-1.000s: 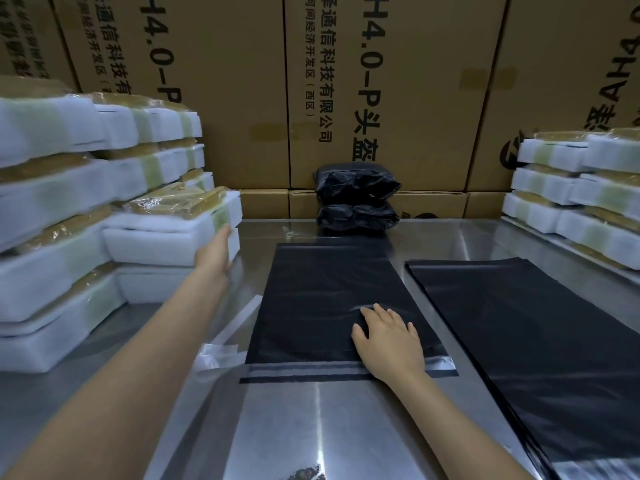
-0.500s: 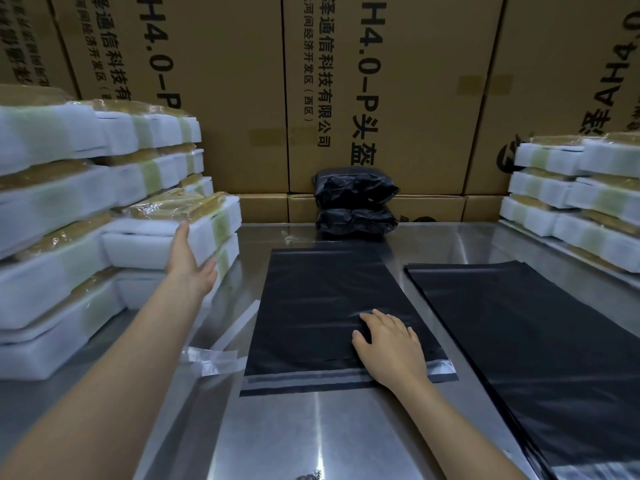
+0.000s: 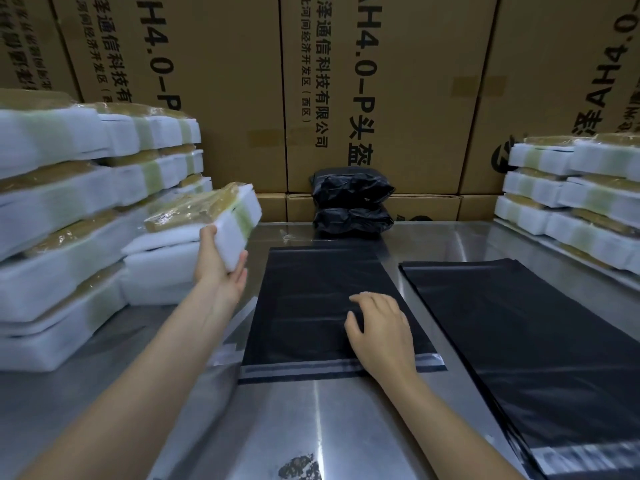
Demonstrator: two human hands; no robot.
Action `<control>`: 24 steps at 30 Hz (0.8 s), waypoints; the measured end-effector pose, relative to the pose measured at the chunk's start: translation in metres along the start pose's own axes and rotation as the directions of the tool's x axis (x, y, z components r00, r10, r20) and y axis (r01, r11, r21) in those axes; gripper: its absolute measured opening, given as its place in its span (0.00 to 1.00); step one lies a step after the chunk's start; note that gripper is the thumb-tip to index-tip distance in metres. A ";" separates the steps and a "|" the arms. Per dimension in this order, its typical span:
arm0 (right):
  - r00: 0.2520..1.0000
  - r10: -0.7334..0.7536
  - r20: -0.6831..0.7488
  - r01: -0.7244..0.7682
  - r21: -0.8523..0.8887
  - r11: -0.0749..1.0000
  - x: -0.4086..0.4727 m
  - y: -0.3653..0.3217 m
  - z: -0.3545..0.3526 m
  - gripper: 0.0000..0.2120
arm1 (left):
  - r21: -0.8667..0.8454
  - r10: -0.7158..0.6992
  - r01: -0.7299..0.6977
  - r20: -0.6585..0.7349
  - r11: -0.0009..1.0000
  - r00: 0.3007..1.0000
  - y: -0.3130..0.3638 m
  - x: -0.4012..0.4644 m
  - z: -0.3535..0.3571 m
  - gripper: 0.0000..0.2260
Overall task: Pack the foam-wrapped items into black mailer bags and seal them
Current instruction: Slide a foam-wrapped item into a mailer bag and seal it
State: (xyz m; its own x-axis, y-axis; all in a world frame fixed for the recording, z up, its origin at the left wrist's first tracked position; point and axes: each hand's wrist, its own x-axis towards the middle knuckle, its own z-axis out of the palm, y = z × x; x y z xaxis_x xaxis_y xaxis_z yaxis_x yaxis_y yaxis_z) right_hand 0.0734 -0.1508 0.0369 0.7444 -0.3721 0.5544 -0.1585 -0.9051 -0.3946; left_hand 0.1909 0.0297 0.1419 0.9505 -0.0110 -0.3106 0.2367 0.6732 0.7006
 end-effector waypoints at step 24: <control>0.847 0.194 0.494 -0.441 0.859 -0.260 -0.025 0.012 -0.068 0.21 | 0.597 0.000 -0.799 0.801 0.079 0.599 -0.109 -0.075 -0.043 0.23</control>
State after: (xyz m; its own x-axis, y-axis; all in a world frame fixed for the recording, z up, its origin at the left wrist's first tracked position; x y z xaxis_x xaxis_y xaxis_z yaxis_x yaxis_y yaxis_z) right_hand 0.0089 -0.1670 0.0683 0.9206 -0.3892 0.0312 0.2697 0.5762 -0.7715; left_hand 0.0848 -0.0111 0.0607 0.7304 -0.5987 0.3288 -0.6201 -0.3793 0.6867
